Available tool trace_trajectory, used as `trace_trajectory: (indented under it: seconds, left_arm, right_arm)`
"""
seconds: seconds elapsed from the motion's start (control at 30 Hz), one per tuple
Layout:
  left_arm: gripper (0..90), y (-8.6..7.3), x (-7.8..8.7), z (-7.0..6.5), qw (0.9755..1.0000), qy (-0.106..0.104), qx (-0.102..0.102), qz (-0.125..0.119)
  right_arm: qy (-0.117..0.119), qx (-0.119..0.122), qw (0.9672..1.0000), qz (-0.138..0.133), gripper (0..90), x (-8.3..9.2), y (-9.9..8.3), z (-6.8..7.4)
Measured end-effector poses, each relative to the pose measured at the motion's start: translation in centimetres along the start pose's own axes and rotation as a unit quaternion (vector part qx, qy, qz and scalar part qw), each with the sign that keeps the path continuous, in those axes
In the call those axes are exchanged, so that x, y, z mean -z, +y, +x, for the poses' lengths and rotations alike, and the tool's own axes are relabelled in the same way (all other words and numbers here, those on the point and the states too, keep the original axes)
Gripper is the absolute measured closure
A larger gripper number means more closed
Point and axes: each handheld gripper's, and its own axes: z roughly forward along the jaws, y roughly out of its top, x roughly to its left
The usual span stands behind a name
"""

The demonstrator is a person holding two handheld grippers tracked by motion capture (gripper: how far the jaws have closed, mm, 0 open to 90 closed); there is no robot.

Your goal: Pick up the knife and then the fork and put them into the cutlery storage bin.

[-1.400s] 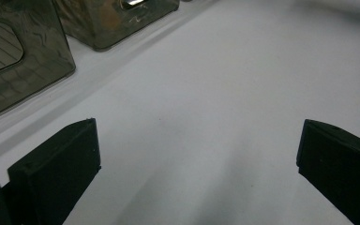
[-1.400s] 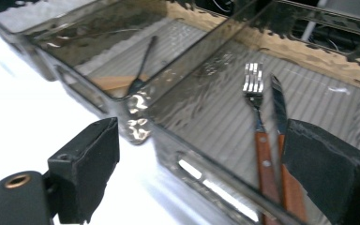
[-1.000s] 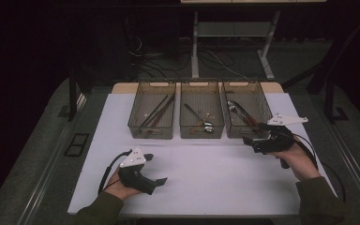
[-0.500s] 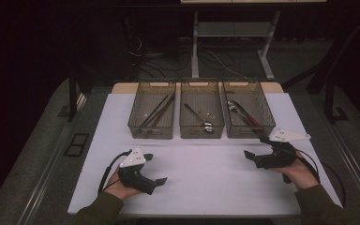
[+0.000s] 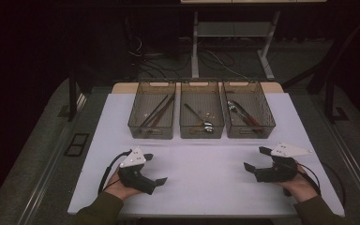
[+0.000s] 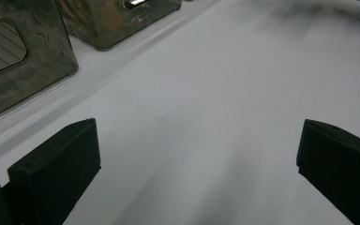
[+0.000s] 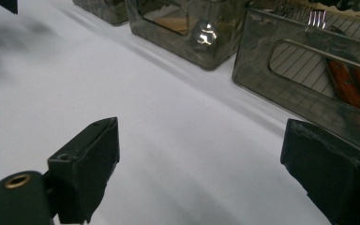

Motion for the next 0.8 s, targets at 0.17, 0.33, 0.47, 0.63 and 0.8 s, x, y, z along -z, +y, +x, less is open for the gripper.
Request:
trace_trajectory:
  seconds: [0.17, 0.33, 0.47, 0.63, 0.8]
  left_arm:
    - [0.0, 0.0, 0.0, 0.0, 1.0, 0.0, 0.002, -0.001]
    - [0.0, 0.0, 0.0, 0.0, 1.0, 0.0, 0.002, -0.001]
    - [0.0, 0.0, 0.0, 0.0, 1.0, 0.0, 0.001, 0.0]
    - [0.0, 0.0, 0.0, 0.0, 1.0, 0.001, 0.002, 0.0]
    - [0.0, 0.0, 0.0, 0.0, 1.0, 0.0, 0.002, 0.0]
  right_arm:
    - [0.002, 0.003, 1.0, -0.004, 11.9, 0.2, -0.6, 0.6]
    - [0.003, 0.0, 1.0, 0.0, 12.0, 0.2, -1.1, 0.9]
    - [0.007, 0.004, 0.9999, 0.008, 12.0, 0.2, -1.4, 1.2]
    - [0.007, 0.003, 0.9999, 0.01, 11.9, 0.2, -1.7, 1.4]
    - [0.011, 0.009, 0.9995, 0.027, 11.9, 0.1, -2.0, 1.6]
